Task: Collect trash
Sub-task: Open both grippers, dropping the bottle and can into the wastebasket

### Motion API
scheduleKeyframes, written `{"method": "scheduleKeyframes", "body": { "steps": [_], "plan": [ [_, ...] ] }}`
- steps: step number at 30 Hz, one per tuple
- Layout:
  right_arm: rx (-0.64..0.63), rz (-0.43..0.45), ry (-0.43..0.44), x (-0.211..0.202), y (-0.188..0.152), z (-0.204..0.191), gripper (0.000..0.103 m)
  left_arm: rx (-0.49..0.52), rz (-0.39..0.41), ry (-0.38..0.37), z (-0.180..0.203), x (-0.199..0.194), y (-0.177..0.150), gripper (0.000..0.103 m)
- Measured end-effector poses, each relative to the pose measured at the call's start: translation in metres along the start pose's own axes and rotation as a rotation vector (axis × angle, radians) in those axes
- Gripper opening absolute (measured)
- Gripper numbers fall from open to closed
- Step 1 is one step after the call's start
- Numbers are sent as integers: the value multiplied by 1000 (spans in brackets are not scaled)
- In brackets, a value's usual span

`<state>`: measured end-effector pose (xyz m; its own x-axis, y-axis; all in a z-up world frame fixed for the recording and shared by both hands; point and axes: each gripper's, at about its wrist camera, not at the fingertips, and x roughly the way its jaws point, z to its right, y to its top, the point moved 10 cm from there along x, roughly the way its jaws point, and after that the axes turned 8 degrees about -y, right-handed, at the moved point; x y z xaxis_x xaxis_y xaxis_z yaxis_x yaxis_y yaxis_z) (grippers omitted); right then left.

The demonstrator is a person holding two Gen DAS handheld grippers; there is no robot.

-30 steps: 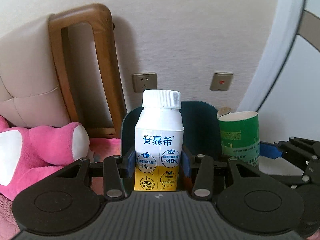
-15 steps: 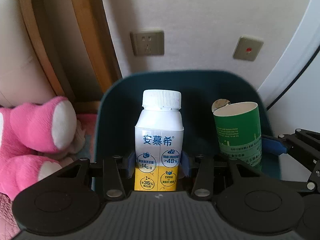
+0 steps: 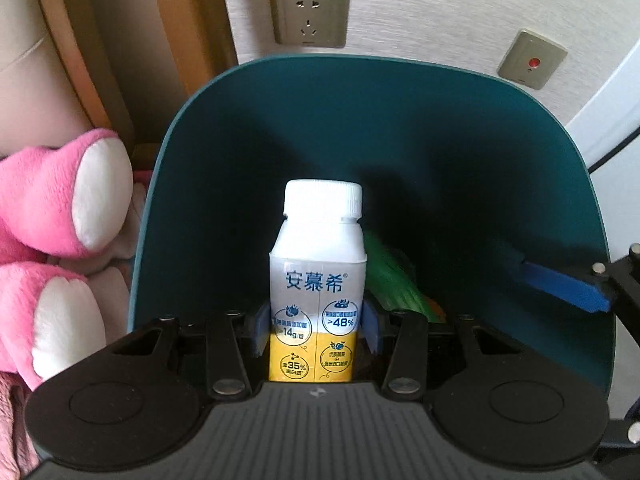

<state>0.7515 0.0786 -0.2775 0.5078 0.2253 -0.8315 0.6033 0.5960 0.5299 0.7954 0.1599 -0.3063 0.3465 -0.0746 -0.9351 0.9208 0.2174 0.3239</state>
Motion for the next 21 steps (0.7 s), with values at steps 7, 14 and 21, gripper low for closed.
{"method": "scheduleKeyframes", "body": {
  "steps": [7,14,21],
  "plan": [
    [-12,20,26,-17,-5,-6,64,-1,48,-32,5,-18,2,61],
    [2,45,33,-40,-5,-7,68,25,100,-56,14,-50,1,67],
    [42,83,19,-77,-6,-7,68,87,173,-54,18,-95,-7,67]
  ]
}}
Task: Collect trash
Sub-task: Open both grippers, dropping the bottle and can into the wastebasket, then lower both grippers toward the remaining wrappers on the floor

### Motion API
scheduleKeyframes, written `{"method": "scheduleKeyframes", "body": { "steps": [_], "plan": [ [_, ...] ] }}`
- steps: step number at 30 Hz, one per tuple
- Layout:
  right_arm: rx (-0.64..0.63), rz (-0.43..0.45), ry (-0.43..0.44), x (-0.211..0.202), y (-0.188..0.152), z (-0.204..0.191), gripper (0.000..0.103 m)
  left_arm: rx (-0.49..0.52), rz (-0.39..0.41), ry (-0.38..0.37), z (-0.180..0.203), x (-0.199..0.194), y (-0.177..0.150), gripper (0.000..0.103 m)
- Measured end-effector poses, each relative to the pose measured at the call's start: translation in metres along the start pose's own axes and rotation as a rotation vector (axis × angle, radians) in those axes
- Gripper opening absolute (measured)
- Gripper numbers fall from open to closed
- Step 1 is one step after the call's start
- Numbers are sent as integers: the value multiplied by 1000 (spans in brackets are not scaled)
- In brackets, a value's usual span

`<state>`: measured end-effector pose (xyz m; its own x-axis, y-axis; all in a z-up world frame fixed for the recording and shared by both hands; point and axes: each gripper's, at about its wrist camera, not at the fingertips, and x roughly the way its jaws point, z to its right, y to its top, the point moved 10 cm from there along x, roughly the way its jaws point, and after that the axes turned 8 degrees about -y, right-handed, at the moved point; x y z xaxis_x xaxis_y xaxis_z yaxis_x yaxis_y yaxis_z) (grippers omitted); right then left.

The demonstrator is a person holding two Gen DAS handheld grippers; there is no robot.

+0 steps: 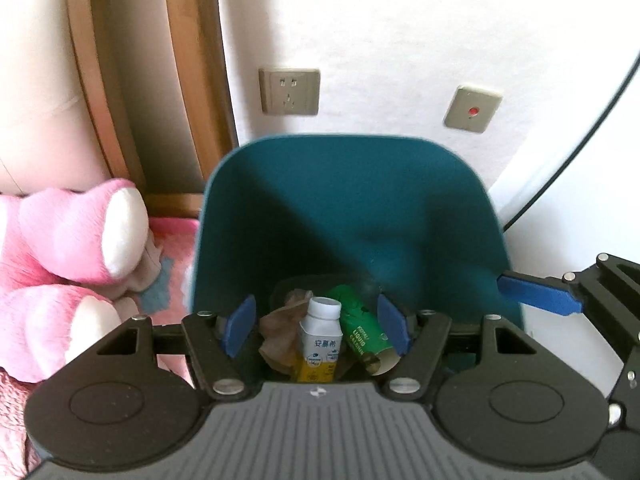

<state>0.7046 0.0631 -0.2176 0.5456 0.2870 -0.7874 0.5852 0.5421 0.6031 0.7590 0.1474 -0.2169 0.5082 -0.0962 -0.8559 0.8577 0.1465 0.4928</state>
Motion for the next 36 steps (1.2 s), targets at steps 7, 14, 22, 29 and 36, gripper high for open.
{"method": "scheduleKeyframes", "body": {
  "steps": [7,14,22,29,36],
  "plan": [
    [54,40,-22,-28,7,4,68,40,59,-8,-1,-52,-15,67],
    [120,71,-41,-69,-7,-9,69,82,109,-33,-6,-104,-48,67],
    [185,122,-55,-118,-30,-35,70,106,153,-67,-14,-158,-94,67],
    [243,146,-55,-157,-51,-61,75,131,168,-89,-20,-190,-135,67],
    [296,148,-58,-176,-83,-76,85,116,164,-132,-29,-201,-174,78]
  ]
}}
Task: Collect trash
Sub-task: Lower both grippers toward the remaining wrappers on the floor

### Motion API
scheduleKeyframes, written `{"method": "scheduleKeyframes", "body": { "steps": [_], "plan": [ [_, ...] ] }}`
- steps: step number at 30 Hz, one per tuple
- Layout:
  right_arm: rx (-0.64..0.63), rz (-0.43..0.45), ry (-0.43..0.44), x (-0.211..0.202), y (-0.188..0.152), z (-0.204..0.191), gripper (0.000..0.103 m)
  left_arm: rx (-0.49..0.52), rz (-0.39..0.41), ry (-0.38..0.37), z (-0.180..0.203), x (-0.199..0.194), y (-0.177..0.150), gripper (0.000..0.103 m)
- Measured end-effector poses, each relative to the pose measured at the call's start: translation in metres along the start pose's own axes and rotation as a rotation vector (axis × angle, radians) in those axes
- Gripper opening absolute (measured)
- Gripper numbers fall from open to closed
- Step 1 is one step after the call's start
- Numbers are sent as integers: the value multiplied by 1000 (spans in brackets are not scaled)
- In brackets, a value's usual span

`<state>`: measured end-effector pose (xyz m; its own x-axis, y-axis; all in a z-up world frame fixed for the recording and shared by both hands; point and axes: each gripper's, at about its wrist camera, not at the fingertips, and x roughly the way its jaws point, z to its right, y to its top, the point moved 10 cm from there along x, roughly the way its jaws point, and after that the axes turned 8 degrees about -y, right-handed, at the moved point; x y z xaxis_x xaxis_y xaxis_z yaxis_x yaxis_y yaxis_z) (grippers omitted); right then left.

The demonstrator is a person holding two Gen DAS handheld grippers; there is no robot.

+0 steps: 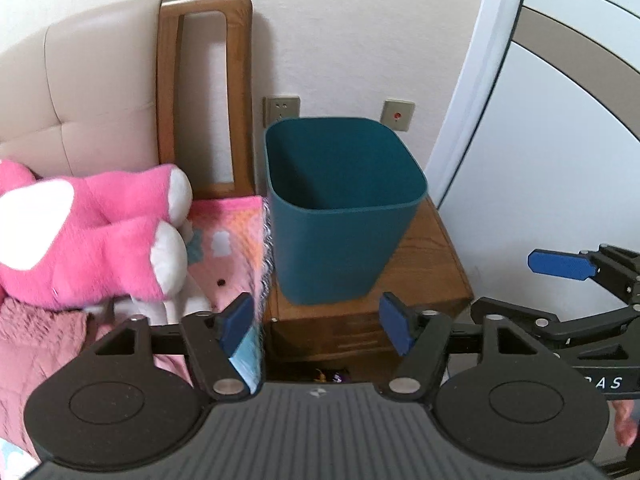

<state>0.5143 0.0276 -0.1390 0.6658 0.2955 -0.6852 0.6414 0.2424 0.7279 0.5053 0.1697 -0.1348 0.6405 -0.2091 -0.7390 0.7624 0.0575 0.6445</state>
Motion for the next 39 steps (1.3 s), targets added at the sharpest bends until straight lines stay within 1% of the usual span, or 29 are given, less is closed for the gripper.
{"method": "scheduleKeyframes", "body": {
  "steps": [1,5,9,13,20,21,22,23,24,27,30,34,37,39],
  "plan": [
    [7,-3,-2,-2,-5,1,86,-2,3,-1,-1,-1,-5,80],
    [37,-16,-3,-4,-29,8,91,-5,0,1,-2,3,-27,80],
    [57,-51,-3,7,-57,18,93,-32,-16,11,-5,22,-51,80],
    [76,-87,7,28,-89,33,98,-58,-39,18,-5,56,-82,82],
    [79,-187,29,86,-166,63,98,-127,-119,-14,5,136,-153,82],
    [73,-204,28,96,-179,69,98,-133,-128,-17,6,148,-164,85],
    [67,-219,24,106,-193,74,98,-141,-140,-21,8,160,-175,87],
    [64,-234,23,115,-204,78,98,-152,-151,-27,9,175,-188,97],
    [62,-253,22,126,-219,82,98,-163,-160,-33,9,187,-199,103],
    [75,-304,16,161,-261,97,98,-192,-206,-31,9,232,-240,103],
    [103,-353,12,199,-306,110,98,-222,-264,-2,5,275,-282,103],
    [145,-413,-4,249,-371,121,98,-274,-340,52,-10,335,-354,103],
    [165,-434,-24,281,-419,127,98,-323,-381,89,-24,372,-404,103],
    [184,-459,-38,303,-452,131,96,-353,-407,99,-35,395,-434,103]
  ]
}}
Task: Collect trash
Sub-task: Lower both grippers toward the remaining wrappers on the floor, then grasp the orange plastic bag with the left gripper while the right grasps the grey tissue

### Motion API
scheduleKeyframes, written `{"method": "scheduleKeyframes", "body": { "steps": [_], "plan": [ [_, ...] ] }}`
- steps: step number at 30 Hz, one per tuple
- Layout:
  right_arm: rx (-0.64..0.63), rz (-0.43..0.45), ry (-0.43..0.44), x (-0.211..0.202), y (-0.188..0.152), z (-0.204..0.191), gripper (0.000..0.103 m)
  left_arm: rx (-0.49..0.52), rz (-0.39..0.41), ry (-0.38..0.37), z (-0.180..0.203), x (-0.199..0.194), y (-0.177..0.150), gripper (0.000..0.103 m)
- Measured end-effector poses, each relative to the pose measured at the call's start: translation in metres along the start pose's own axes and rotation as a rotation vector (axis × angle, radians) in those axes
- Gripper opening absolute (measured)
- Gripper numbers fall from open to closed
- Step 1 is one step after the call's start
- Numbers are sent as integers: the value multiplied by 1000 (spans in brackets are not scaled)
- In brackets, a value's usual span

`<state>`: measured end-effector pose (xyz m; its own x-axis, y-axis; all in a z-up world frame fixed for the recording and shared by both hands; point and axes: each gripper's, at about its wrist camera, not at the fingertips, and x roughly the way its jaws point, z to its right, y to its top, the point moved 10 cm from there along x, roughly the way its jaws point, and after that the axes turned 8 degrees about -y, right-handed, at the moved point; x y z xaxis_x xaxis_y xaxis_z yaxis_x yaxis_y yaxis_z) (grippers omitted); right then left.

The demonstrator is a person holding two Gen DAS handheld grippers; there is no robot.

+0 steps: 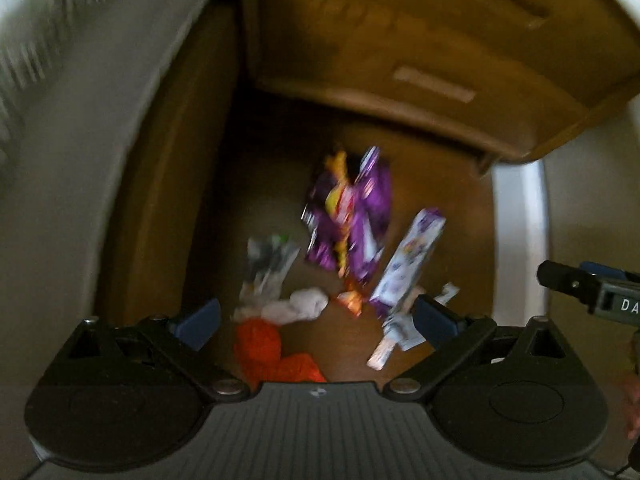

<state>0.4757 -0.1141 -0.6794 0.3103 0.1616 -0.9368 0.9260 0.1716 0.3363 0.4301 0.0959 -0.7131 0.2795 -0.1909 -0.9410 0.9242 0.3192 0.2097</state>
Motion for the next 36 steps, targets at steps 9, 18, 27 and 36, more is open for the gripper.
{"method": "scheduleKeyframes", "body": {
  "steps": [9,18,27,36],
  "plan": [
    [103,-153,-45,141,-72,30,86,8,-125,92,-46,130,-57,103],
    [159,-261,-62,230,-120,39,79,-21,-224,142,-77,219,-95,103],
    [270,-320,-86,269,-145,59,65,-91,-270,146,-94,255,-107,91],
    [246,-302,-104,274,-146,59,37,-91,-289,194,-107,254,-107,60]
  ]
}}
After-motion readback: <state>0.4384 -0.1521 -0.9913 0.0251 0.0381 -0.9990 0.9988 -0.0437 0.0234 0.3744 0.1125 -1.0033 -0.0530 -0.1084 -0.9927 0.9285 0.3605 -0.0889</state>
